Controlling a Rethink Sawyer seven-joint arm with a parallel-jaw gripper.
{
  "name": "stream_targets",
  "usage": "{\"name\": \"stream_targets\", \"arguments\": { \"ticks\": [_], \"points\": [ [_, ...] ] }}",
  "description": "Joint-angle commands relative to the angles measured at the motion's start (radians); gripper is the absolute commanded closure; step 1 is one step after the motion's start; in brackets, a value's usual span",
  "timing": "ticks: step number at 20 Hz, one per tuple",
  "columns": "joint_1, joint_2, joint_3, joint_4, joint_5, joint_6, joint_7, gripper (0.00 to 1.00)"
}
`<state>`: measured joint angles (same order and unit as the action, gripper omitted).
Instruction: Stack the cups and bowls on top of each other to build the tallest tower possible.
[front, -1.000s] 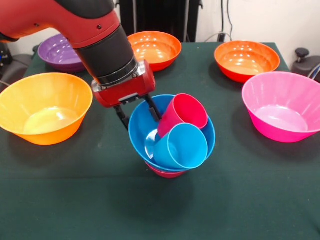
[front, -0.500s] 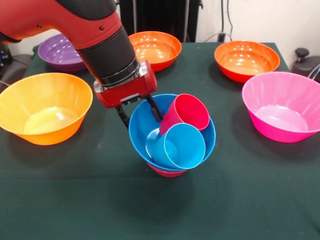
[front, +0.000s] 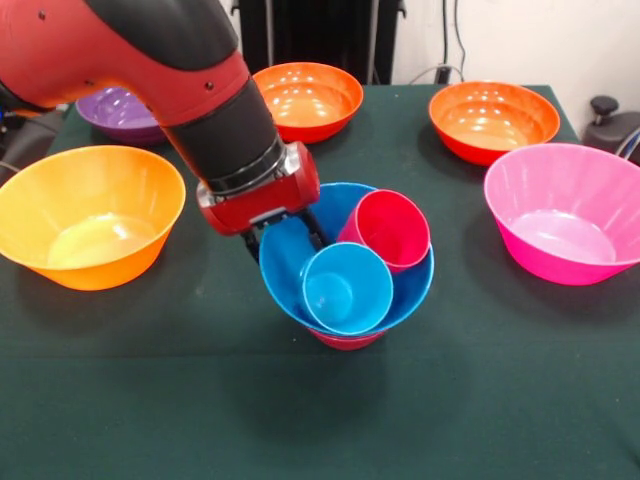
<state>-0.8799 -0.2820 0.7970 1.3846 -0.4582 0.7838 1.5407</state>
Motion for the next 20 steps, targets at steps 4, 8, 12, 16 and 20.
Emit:
{"name": "stream_targets", "arguments": {
  "ticks": [4,8,12,16,20],
  "points": [
    [0.049,0.093,-0.008,-0.075,-0.058,-0.023,-0.175,0.0],
    [0.024,0.085,-0.006,-0.023,-0.072,-0.052,-0.169,0.0],
    [0.017,0.071,-0.003,-0.01,-0.075,-0.051,-0.168,0.0],
    [0.019,0.062,-0.006,-0.004,-0.078,-0.044,-0.164,0.0],
    [0.025,0.049,-0.011,-0.002,-0.078,-0.035,-0.152,0.0]
  ]
}}
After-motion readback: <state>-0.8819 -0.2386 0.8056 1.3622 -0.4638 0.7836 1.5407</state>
